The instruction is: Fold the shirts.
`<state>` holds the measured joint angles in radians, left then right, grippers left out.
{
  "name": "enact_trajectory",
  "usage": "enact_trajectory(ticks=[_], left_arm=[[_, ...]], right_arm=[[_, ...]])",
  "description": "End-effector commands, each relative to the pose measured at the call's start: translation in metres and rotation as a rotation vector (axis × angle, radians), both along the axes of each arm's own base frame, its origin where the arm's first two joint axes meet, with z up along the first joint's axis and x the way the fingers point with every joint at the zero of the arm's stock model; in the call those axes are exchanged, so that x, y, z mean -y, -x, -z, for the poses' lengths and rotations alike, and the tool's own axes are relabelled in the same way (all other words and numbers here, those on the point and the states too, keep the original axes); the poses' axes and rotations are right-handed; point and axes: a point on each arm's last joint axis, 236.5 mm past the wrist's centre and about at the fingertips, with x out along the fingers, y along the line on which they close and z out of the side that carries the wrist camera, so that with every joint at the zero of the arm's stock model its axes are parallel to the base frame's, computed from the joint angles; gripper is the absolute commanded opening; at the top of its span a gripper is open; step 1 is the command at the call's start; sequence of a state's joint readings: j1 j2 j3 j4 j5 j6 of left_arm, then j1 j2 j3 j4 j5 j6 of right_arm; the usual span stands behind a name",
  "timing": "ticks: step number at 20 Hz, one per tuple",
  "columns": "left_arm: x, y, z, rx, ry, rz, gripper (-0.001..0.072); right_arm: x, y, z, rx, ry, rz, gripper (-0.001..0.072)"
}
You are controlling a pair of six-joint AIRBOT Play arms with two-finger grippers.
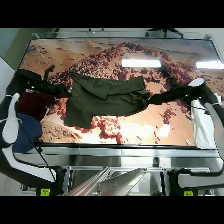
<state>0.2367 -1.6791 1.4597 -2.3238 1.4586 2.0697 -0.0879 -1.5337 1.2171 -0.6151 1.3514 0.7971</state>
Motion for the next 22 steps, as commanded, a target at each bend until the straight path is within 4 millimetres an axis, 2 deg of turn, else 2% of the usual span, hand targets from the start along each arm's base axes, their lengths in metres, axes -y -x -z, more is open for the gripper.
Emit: enact_trajectory(ticks=[1,3,5,7,8,9,10,12,14,15,17,18,20,22], left_arm=[[0.034,0.018,-0.142,0.264,0.25,0.044,0.0016],[0.038,0.048,-0.231,0.449,0.273,0.076,0.0016],[0.036,0.075,-0.319,0.725,0.184,0.031,0.0016],[0.029,0.111,-0.408,1.025,0.07,-0.09,0.0016],[0.026,0.137,-0.45,1.177,-0.003,-0.147,0.0016],[0.023,0.161,-0.481,1.294,-0.081,-0.206,0.0016],[0.021,0.184,-0.508,1.391,-0.161,-0.265,0.0016],[0.024,0.216,-0.539,1.518,-0.302,-0.331,0.0016],[0.028,0.223,-0.552,1.551,-0.314,-0.347,0.0016],[0.027,0.219,-0.551,1.537,-0.295,-0.339,0.0016],[0.02,0.196,-0.535,1.457,-0.222,-0.292,0.0016],[0.019,0.179,-0.519,1.394,-0.173,-0.249,0.0016],[0.026,0.14,-0.473,1.248,-0.075,-0.134,0.0016],[0.031,0.083,-0.409,1.08,-0.07,-0.071,0.0016]], right_arm=[[-0.026,0.02,-0.163,0.322,-0.214,-0.036,0.0019],[-0.018,0.041,-0.259,0.592,-0.228,-0.002,0.002],[0.004,0.064,-0.345,0.889,-0.143,0.111,0.002],[0.028,0.098,-0.422,1.164,-0.056,0.265,0.002],[0.039,0.121,-0.456,1.292,-0.002,0.343,0.0019],[0.045,0.145,-0.483,1.4,0.043,0.406,0.0019],[0.047,0.166,-0.502,1.482,0.078,0.451,0.002],[0.049,0.194,-0.521,1.595,0.164,0.5,0.0019],[0.047,0.204,-0.526,1.631,0.198,0.504,0.0019],[0.048,0.2,-0.524,1.623,0.204,0.504,0.0019],[0.053,0.181,-0.51,1.559,0.201,0.478,0.0019],[0.055,0.167,-0.497,1.501,0.183,0.448,0.0019],[0.059,0.129,-0.456,1.329,0.099,0.389,0.0019],[0.071,0.082,-0.397,1.146,0.062,0.376,0.0019]])
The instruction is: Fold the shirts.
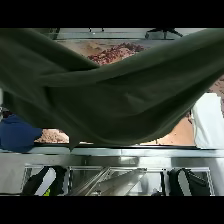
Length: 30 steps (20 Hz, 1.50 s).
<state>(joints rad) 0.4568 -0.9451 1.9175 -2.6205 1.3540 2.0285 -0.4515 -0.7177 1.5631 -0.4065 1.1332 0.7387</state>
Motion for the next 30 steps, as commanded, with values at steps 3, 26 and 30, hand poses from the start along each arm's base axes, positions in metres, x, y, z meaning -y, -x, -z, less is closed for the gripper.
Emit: enact_trajectory(ticks=[3,26,30], left_arm=[[0.018,-0.138,0.197,-0.447,-0.145,0.063,0.0016],[-0.114,-0.157,0.487,-1.415,0.042,-0.055,0.0686],[-0.106,-0.084,0.541,-1.56,0.133,-0.078,0.0685]], right_arm=[[0.012,-0.114,0.182,-0.476,-0.119,-0.082,0.0019],[0.116,-0.205,0.389,-0.97,-0.402,0.126,0.0228],[0.129,-0.155,0.417,-1.111,-0.471,0.116,0.0228]])
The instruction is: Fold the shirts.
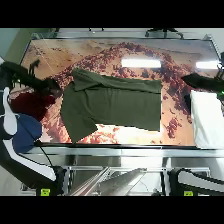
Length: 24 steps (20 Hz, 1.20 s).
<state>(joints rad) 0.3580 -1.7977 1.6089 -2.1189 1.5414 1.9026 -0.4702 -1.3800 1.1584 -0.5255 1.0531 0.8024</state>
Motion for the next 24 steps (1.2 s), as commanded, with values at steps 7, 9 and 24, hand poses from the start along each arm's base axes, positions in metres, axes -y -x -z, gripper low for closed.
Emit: enact_trajectory(ticks=[7,9,24], left_arm=[[0.016,0.063,0.077,-0.064,-0.009,-0.045,0.0686],[0.016,0.06,0.075,-0.049,-0.011,-0.029,0.0685],[0.034,0.051,0.078,-0.024,0.064,0.085,0.0017]], right_arm=[[-0.031,0.089,0.059,-0.277,-0.171,-0.123,0.0228],[-0.037,0.097,0.066,-0.304,-0.193,-0.134,0.0228],[-0.048,0.177,0.167,-0.704,-0.112,-0.052,0.0374]])
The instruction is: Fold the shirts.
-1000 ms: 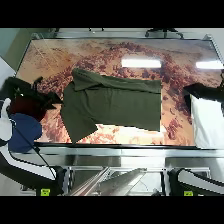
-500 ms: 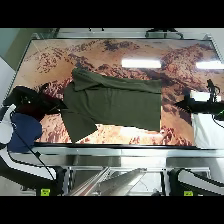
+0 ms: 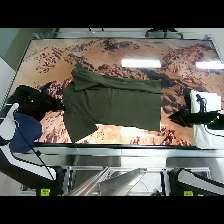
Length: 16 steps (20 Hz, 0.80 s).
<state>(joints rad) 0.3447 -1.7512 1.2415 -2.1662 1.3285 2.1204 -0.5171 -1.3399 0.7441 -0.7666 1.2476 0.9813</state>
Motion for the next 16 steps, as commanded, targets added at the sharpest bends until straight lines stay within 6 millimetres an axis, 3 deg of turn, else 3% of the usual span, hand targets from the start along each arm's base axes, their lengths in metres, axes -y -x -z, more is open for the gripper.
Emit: enact_trajectory(ticks=[1,5,7,8,9,13,14,15,16], left_arm=[[0.004,0.002,0.003,-0.011,0.017,0.013,0.0018],[-0.004,-0.006,-0.008,0.01,0.016,0.014,0.0023],[-0.007,-0.007,-0.01,0.006,0.019,-0.001,0.0532],[-0.007,-0.007,-0.01,0.006,0.018,0.0,0.0423],[-0.007,-0.008,-0.009,0.009,0.016,-0.002,0.0232],[-0.002,0.0,0.007,-0.002,0.009,-0.006,0.0208],[-0.001,0.001,0.007,0.0,0.011,0.003,0.0186],[-0.002,0.0,0.006,0.005,0.009,0.004,0.0011],[-0.002,-0.002,0.002,0.007,0.014,0.011,0.0017]], right_arm=[[-0.004,0.019,0.026,-0.092,0.07,-0.018,0.0374],[-0.028,0.019,0.036,-0.116,0.059,-0.072,0.0375],[-0.044,0.022,0.043,-0.138,0.047,-0.111,0.0374],[-0.053,0.022,0.047,-0.147,0.036,-0.129,0.0374],[-0.063,0.024,0.049,-0.155,0.026,-0.15,0.0373],[-0.09,0.025,0.053,-0.153,0.015,-0.204,0.036],[-0.094,0.02,0.048,-0.137,-0.003,-0.199,0.0287],[-0.096,0.015,0.043,-0.113,-0.022,-0.193,0.0149],[-0.097,0.01,0.038,-0.091,-0.026,-0.189,0.0095]])
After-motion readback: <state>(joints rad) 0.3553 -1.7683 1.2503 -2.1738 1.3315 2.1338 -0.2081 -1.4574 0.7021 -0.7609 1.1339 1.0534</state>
